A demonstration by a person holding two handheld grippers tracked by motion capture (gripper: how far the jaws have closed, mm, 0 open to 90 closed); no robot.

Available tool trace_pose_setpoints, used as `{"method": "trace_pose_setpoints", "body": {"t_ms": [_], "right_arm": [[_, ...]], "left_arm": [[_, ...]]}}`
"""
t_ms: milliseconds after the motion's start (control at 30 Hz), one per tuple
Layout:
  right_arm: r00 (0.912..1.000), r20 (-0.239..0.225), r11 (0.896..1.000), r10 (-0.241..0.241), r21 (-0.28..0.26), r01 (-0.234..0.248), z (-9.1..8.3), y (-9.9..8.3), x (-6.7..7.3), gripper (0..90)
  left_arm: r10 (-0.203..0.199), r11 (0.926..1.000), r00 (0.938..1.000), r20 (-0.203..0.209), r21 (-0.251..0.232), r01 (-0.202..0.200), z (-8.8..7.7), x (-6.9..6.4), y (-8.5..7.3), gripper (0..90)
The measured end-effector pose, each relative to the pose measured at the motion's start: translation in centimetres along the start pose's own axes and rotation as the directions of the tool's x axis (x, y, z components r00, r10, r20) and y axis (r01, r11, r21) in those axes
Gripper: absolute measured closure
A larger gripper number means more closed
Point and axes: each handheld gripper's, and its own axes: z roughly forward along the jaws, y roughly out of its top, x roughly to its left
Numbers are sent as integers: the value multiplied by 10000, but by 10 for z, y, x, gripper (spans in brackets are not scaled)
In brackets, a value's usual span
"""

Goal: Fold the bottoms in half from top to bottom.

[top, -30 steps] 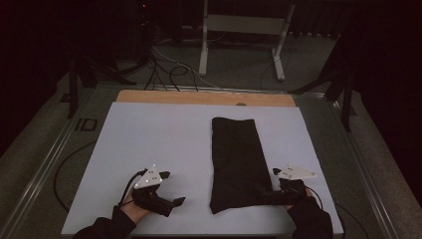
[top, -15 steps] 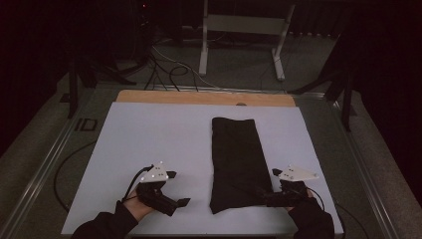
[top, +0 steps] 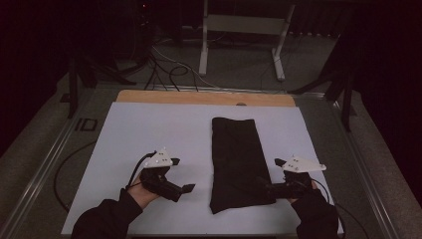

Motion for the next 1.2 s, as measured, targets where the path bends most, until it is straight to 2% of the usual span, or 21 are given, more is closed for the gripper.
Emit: {"method": "trace_pose_setpoints", "body": {"t_ms": [200,433,867,1200], "right_arm": [[9997,245,9998,-81,-198,86,3,19,-8,108],[9994,225,9995,-262,-188,267,16,33,-13,109],[9993,240,9996,-287,38,286,44,43,-25,110],[9989,464,10000,-10,90,6,65,47,-44,110]], "left_arm": [[-26,10000,10000,-40,-58,25,4,6,11,1],[-251,9997,9997,11,-84,251,14,12,17,1],[-97,9998,9998,-189,174,100,38,24,33,1],[-291,9991,9990,-339,293,301,63,33,43,1]]}}
